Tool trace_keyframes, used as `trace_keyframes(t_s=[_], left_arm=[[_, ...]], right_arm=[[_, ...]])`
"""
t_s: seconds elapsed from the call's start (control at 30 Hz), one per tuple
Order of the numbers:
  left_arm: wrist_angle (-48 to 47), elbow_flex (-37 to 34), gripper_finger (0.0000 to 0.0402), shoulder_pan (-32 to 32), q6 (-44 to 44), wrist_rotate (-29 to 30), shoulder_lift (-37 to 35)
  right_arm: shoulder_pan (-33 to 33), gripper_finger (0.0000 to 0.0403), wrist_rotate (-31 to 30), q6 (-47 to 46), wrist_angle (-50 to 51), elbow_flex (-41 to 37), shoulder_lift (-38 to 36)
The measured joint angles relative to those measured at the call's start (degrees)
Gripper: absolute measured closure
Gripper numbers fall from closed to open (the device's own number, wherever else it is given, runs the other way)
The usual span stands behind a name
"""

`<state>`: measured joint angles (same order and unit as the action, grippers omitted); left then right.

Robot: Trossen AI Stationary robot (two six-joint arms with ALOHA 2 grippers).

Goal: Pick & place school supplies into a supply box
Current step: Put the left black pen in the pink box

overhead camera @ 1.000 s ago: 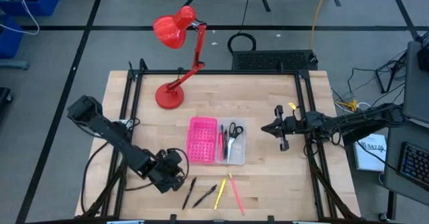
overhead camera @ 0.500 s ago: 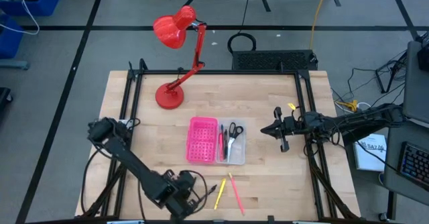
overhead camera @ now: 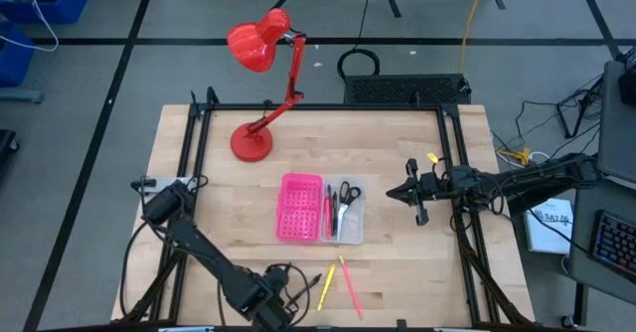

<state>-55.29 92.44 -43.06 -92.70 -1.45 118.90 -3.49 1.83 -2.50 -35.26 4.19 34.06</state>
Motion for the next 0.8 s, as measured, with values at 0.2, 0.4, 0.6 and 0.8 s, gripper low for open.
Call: trace_keyframes(t_s=[0.2,0.4,0.6,0.8], left_arm=[[-0.11,0.0,0.0226,1.0,-3.75,2.78,0.06],[-0.03,-0.04,0.022,1.79,-2.62,1.5,1.24],[2.55,-0.02,0.022,1.89,-0.81,-1.36,4.4],[2.01,0.36,0.022,2.48,-0.78,-4.33,7.15]], right_arm=[[0.0,0.0403,-0.08,0.13,-0.51,0.0,0.0],[0.0,0.0403,-0.2,0.13,-0.51,0.0,0.01],[0.0,0.0403,-0.23,0.13,-0.39,0.0,0.19],[0.0,0.0403,-0.24,0.13,-0.23,0.0,0.33]])
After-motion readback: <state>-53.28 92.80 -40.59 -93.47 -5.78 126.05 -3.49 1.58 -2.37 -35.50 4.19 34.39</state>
